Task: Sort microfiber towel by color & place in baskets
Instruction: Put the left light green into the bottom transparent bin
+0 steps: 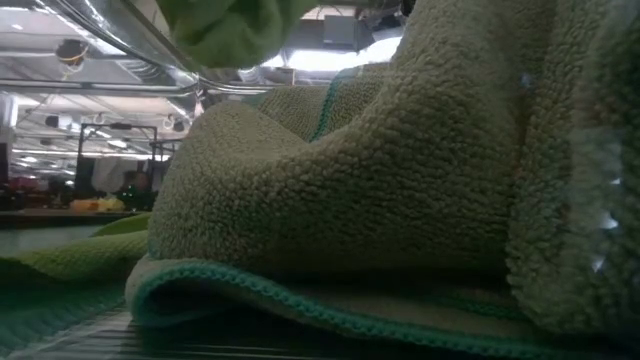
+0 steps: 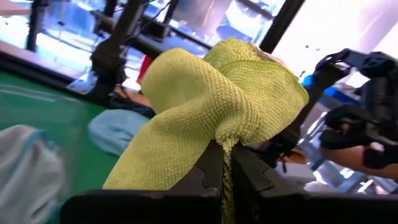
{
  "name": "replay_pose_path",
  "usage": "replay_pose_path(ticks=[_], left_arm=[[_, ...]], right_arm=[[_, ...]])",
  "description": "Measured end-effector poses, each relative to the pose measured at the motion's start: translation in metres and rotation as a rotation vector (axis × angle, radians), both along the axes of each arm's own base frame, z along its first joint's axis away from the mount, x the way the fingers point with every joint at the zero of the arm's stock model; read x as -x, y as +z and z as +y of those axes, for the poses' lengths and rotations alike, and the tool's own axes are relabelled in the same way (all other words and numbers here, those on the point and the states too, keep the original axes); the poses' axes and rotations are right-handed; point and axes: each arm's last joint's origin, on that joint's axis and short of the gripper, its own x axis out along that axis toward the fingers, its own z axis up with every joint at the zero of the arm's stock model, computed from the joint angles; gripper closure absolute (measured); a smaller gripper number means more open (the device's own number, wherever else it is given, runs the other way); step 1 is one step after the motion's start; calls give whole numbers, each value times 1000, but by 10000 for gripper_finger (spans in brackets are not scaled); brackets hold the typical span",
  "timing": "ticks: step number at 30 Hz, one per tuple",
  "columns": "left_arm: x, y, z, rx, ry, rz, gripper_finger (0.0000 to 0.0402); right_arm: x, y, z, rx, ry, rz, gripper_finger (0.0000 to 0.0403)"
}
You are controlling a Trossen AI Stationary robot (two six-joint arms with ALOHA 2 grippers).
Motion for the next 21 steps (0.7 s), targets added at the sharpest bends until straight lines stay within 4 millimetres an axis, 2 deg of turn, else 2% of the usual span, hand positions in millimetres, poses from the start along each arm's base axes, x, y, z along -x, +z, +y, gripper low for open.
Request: replay_pose_path(ticks=[9,16,21], left_arm=[[-13,-10,-24,46,-40,-86,399],[-44,-3,-49,-41,-111,-118,398],[-63,-15,-61,-118,-161,-4,397]], right_arm=[[0,0,0,0,0,0,178],[0,0,0,0,0,0,178],[0,0,0,0,0,1,178]])
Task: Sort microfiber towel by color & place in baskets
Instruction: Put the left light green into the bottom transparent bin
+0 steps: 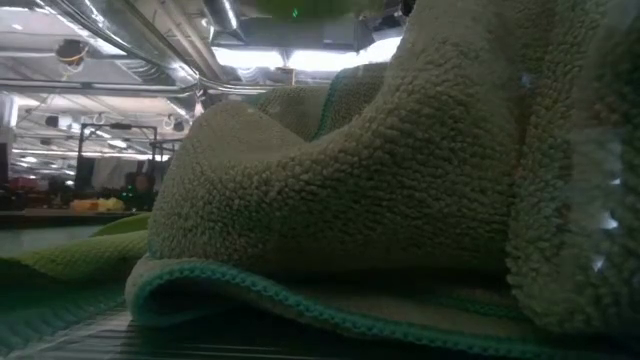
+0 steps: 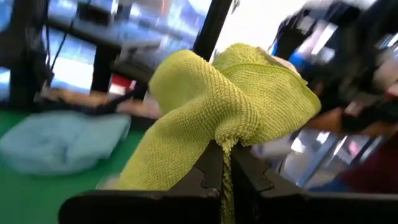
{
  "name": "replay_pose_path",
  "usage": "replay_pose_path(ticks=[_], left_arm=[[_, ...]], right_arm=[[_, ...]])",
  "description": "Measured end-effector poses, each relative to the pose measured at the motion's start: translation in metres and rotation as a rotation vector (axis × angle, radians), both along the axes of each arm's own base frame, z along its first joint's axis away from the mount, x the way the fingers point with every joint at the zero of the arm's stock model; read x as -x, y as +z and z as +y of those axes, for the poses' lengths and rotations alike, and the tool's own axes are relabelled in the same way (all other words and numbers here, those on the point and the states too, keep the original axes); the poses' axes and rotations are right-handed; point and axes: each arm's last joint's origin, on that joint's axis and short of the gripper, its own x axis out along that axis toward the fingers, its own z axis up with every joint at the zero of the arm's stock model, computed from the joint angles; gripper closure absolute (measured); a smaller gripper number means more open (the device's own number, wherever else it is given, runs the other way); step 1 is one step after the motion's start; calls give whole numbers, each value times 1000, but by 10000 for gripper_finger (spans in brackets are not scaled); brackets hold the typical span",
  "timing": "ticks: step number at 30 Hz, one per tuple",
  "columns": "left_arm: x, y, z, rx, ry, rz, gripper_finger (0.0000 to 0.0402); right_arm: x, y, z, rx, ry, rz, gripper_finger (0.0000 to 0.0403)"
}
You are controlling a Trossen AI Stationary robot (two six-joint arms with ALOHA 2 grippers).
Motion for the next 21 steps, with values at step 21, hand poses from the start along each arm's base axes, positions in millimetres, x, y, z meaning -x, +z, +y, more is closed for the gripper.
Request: replay_pose_path(ticks=[21], left_arm=[[-4,-91,-4,-1,33,598,394]], right_arm=[[0,0,0,0,0,0,178]])
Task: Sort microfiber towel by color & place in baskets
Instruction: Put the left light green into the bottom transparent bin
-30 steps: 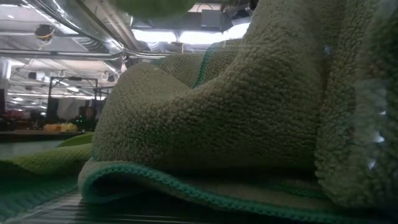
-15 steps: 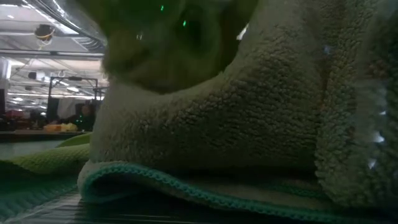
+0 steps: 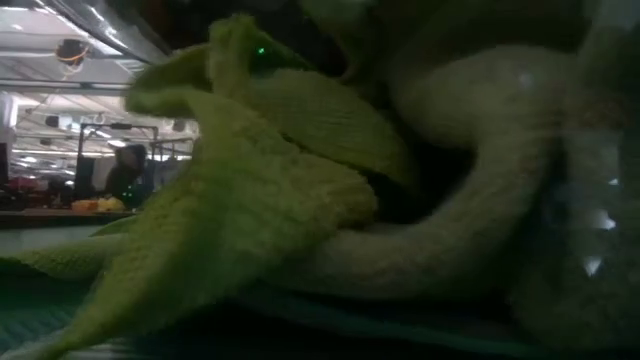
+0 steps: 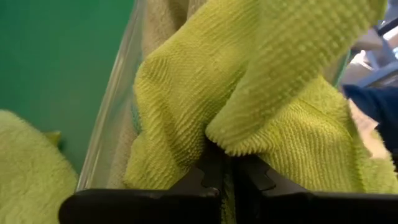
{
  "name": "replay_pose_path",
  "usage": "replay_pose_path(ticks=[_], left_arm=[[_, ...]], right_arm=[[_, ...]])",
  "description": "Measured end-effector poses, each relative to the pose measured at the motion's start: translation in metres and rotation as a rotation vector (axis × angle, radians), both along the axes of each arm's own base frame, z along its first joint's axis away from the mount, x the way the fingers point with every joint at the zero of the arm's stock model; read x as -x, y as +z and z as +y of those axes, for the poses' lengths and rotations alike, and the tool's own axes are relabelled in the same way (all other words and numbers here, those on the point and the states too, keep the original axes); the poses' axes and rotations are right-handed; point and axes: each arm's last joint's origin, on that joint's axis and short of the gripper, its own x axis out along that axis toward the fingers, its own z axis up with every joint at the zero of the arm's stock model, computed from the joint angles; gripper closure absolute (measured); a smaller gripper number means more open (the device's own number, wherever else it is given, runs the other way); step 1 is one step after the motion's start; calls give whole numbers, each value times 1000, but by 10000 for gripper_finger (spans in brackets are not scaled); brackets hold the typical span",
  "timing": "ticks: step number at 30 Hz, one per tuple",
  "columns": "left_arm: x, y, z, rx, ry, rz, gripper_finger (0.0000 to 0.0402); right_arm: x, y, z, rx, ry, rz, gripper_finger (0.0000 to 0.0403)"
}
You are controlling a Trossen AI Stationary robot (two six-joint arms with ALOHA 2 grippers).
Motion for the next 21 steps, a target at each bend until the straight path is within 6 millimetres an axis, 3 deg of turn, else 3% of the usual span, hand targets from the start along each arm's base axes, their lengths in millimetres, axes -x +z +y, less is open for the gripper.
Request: replay_pose_path(ticks=[9,21], left_arm=[[4,-5,3,-41,8,68,394],[-3,1,0,19,11,-42,394]], right_arm=[[0,0,0,0,0,0,178],[0,0,0,0,0,1,178]])
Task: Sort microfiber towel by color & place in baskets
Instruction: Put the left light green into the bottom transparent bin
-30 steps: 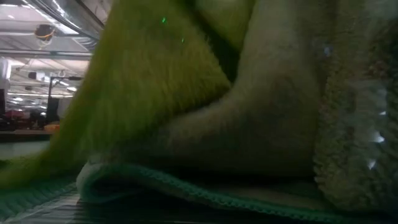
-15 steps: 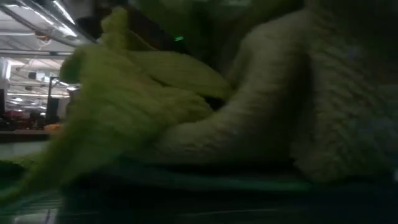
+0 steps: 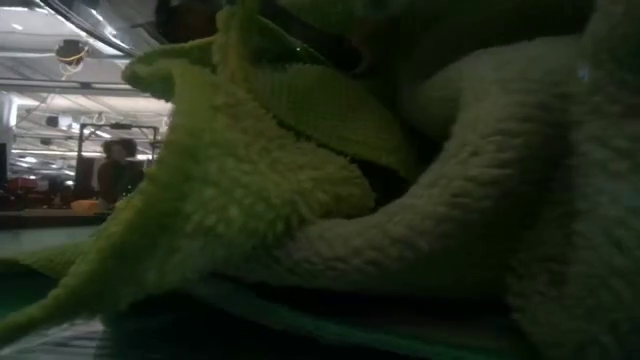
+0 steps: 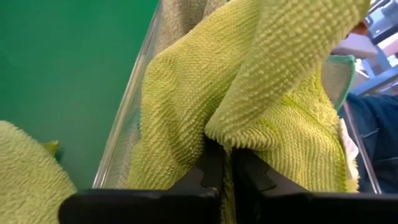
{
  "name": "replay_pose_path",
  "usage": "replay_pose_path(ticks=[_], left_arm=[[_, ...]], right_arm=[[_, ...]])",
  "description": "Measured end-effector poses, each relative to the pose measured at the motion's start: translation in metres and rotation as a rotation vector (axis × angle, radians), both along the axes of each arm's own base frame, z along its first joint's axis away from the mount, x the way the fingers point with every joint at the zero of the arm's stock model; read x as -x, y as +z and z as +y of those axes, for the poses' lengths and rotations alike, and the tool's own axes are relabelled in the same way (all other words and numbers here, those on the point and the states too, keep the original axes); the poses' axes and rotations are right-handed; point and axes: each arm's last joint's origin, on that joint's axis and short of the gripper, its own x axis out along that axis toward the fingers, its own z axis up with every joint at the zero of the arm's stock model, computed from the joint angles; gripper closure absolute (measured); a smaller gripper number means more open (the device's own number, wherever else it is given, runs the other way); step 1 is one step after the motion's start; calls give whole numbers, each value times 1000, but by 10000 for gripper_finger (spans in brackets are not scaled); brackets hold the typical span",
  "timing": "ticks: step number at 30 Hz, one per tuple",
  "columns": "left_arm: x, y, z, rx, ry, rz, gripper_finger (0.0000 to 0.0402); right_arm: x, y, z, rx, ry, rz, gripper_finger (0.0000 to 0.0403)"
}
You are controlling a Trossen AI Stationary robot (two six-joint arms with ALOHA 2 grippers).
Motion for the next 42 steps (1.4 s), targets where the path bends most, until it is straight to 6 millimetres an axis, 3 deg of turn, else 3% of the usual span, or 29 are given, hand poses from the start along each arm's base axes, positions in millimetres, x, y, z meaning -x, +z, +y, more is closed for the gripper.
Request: replay_pose_path(ticks=[4,12,17,32,42], left_arm=[[0,1,0,29,15,1,380],[-1,3,-1,56,25,-8,293],[-2,6,-2,46,-9,-48,262],[-1,13,-3,90,-66,-58,250],[9,43,2,132,-73,-74,250]], right_arm=[[0,0,0,0,0,0,178],[0,0,0,0,0,0,178],[0,0,0,0,0,0,178],[0,0,0,0,0,0,178],[1,0,-2,57,-58,21,178]])
